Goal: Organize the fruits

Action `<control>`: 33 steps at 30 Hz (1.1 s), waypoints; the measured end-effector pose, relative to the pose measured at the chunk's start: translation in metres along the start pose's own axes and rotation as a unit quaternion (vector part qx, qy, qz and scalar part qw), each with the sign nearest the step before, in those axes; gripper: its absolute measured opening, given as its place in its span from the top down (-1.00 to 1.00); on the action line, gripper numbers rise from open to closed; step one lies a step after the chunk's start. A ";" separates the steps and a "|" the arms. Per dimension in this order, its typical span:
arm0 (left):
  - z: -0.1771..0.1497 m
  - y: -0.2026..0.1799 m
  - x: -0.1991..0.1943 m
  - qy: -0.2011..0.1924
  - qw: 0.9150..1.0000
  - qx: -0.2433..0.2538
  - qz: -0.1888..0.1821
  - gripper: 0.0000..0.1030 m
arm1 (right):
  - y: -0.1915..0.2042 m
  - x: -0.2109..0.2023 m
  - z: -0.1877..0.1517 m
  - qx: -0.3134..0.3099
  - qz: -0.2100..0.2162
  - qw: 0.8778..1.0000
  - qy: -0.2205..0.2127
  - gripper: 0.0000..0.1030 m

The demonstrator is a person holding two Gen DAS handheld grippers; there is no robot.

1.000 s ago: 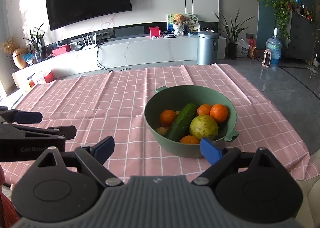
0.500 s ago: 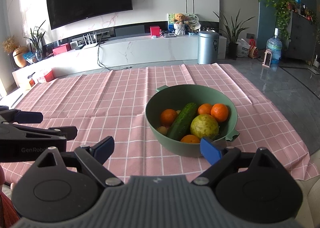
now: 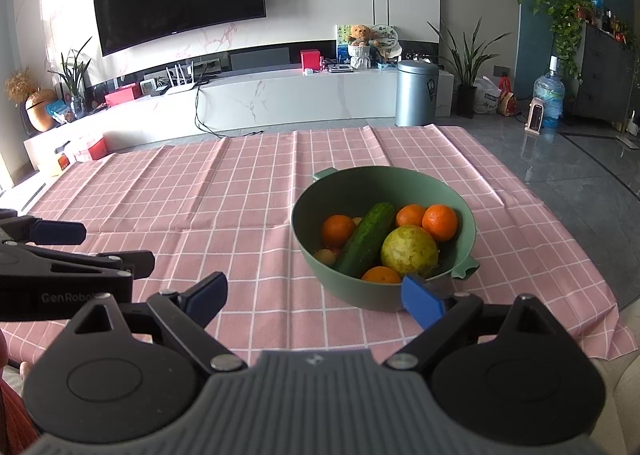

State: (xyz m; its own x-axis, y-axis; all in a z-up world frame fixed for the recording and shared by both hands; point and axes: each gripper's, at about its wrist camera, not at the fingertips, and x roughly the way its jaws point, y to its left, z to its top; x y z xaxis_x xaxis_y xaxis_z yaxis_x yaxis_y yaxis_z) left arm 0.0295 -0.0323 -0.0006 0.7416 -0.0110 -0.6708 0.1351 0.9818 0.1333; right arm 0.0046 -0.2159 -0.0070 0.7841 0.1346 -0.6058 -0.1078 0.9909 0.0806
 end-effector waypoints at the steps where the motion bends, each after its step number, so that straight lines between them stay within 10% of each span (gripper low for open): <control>1: 0.000 0.000 0.000 0.000 1.000 0.000 0.000 -0.81 | 0.000 0.000 0.000 0.000 0.000 1.000 0.000 -0.75; 33: 0.002 0.006 -0.002 0.008 1.000 -0.002 -0.001 -0.81 | -0.001 0.001 0.001 -0.003 0.000 1.000 0.003 -0.79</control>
State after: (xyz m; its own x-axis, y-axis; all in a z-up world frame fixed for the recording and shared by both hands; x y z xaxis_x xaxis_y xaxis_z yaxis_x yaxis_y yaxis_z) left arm 0.0300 -0.0270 0.0027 0.7309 -0.0098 -0.6824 0.1338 0.9825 0.1293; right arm 0.0056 -0.2165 -0.0071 0.7800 0.1345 -0.6112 -0.1109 0.9909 0.0766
